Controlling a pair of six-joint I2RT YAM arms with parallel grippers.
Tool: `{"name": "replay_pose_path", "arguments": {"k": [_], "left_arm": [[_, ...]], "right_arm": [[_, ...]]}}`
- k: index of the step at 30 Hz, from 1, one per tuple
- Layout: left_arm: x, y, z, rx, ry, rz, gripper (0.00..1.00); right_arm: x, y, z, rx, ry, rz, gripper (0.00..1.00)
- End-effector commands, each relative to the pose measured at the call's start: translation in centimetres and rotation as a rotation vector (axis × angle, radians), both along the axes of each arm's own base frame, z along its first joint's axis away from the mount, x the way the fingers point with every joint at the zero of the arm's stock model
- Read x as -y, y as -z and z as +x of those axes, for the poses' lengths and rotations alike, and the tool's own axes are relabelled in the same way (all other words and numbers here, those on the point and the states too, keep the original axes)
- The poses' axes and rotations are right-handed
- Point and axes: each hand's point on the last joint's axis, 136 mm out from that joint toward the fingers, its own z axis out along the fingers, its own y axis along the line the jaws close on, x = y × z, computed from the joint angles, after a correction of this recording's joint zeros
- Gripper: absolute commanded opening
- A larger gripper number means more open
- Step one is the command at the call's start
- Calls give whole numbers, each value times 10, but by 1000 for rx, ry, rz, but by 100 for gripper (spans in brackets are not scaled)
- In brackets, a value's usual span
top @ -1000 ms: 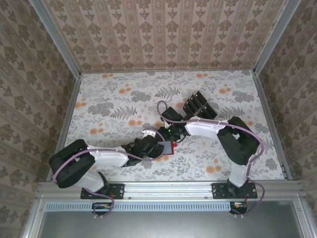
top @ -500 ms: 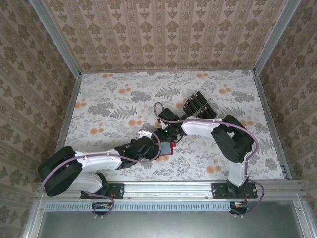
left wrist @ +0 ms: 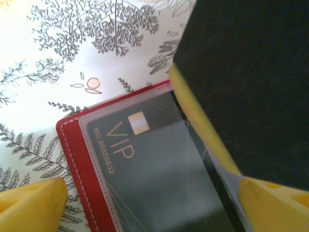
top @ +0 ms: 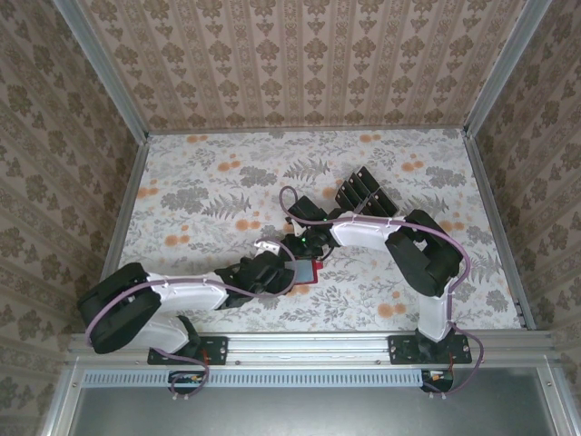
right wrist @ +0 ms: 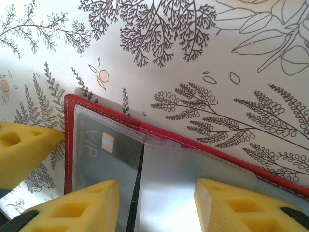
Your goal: Put the credit cards into the card holder
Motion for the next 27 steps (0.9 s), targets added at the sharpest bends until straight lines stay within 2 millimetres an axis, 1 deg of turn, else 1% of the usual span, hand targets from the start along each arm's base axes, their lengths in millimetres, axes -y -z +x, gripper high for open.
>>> {"name": "replay_pose_path", "arguments": {"k": [1,5,8,11,13,16,20,25,27], "left_arm": [[0,6,-1,-12,2,11,99],[-5,14,-4,-18,-14,7,97],[-9,19,-6,-23,-24,12,96],[-11,20,-7,-23,-30,14,96],[-13,21,-7,-23,-35,16,95],[-14,22,-7,-21,-38,14,95],[-15,25,-8,-23,-40,12,95],[-14,26,-8,-24,-39,6,95],[-15,26,-8,-24,-38,7,95]], "right_arm": [[4,13,-11,-47,-25,-46,48],[3,6,-8,-32,-20,-39,49],[4,-10,1,5,-1,-7,50],[6,-33,8,55,22,33,53],[12,-46,11,85,40,48,56],[21,-54,10,103,67,53,56],[31,-48,2,90,106,49,56],[38,-28,-7,53,130,36,56],[38,-23,-8,42,130,37,56]]}}
